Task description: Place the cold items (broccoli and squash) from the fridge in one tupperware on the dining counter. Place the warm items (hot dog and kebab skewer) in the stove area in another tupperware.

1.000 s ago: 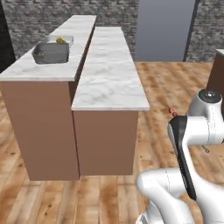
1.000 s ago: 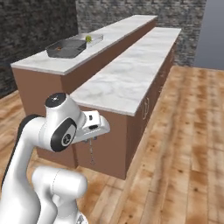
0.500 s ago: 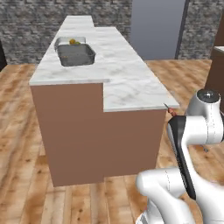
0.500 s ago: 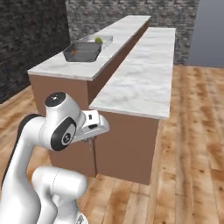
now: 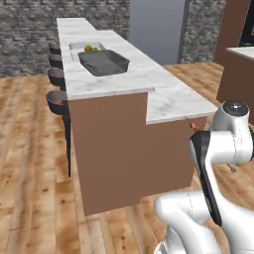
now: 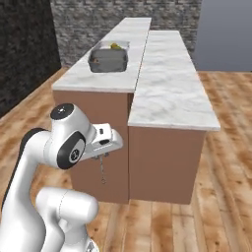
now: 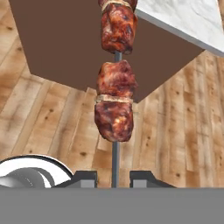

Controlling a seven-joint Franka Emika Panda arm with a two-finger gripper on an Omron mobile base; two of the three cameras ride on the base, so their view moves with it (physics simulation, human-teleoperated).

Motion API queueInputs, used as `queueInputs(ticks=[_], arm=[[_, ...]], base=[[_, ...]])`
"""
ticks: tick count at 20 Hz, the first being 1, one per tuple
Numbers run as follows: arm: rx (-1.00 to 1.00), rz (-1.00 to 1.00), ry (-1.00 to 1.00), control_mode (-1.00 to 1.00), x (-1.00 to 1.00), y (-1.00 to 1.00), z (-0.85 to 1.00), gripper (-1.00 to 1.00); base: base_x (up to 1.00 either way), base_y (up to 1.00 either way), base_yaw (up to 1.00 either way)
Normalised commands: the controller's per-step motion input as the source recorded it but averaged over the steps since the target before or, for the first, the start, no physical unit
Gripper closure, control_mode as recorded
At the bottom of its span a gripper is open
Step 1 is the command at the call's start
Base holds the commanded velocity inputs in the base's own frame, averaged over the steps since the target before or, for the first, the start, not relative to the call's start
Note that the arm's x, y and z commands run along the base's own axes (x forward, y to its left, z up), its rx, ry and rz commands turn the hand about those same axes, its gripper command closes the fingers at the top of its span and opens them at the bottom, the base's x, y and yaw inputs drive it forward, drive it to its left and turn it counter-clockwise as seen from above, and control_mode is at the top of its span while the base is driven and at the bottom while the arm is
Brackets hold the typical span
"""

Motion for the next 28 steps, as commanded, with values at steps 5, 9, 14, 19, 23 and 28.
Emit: queueInputs(ticks=[5,9,14,19,23,28], arm=[[0.0,0.0,0.0,1.0,0.0,0.0,0.0,1.0],[0.0,0.0,0.0,1.0,0.0,0.0,0.0,1.0],[0.0,0.0,0.0,1.0,0.0,0.0,0.0,1.0],[0.0,0.0,0.0,1.0,0.0,0.0,0.0,1.0],[0.0,0.0,0.0,1.0,0.0,0.0,0.0,1.0],[0.0,0.0,0.0,1.0,0.0,0.0,0.0,1.0]], base=[[0.08,1.0,-0.33],[0.14,1.0,-0.39],[0.51,0.87,-0.62],[0.23,0.97,-0.55],[0.35,0.8,-0.4],[0.19,0.81,-0.39]])
